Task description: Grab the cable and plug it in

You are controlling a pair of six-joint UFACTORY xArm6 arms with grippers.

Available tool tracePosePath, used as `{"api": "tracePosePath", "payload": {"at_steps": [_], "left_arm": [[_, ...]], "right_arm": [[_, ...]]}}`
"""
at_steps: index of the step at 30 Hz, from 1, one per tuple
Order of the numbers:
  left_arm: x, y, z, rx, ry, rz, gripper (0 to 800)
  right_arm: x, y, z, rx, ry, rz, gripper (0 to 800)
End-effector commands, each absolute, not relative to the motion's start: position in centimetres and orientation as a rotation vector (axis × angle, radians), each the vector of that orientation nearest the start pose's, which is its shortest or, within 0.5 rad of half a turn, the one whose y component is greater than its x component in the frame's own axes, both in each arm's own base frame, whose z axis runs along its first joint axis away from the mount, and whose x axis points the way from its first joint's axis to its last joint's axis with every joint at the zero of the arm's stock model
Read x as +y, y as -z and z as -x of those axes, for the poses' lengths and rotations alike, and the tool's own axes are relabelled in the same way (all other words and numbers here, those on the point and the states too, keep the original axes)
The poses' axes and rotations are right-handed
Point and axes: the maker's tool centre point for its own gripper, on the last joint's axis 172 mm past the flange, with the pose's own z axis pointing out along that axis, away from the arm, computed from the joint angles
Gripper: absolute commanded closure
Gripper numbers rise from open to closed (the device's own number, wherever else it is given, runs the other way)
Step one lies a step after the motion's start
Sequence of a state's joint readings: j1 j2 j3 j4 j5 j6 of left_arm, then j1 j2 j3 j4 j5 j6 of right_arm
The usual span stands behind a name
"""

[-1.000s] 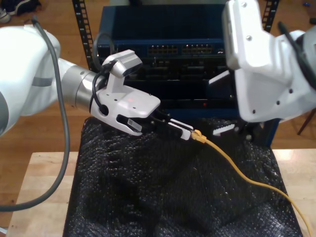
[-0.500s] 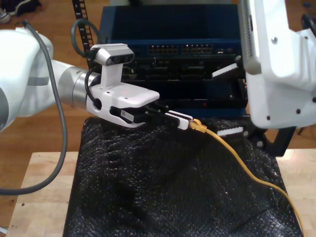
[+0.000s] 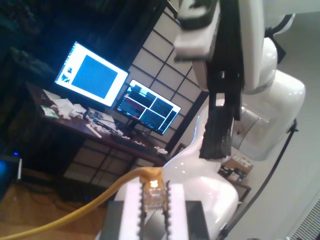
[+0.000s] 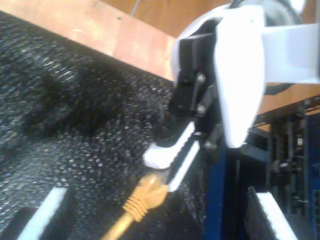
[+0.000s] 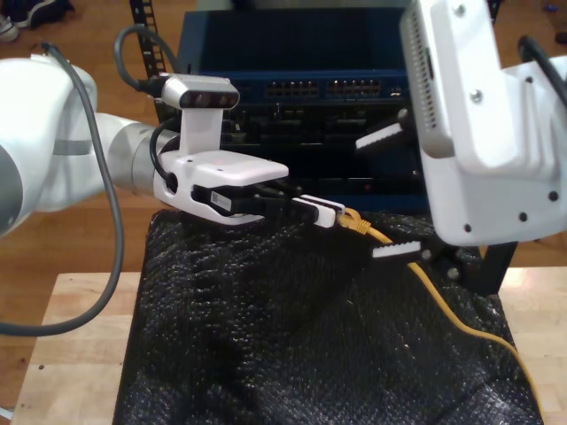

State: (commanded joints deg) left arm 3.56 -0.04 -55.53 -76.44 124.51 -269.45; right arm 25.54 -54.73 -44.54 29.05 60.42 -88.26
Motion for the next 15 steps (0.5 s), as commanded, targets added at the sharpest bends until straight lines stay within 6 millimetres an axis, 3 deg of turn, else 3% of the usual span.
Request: {"api": "tracePosePath", "payload": {"at_steps": [6,15], "left_arm": [[-23.9,-42.2,-28.3,-0.955,-0.291,-1.024,795],[-23.5,-41.9,-29.5,-0.89,-0.282,-1.028,795]], "right_arm": [[23.9,-46.7,-27.7,2.382,-1.326,-1.703,3],[25.2,-47.0,-27.4,2.393,-1.368,-1.654,2]]}}
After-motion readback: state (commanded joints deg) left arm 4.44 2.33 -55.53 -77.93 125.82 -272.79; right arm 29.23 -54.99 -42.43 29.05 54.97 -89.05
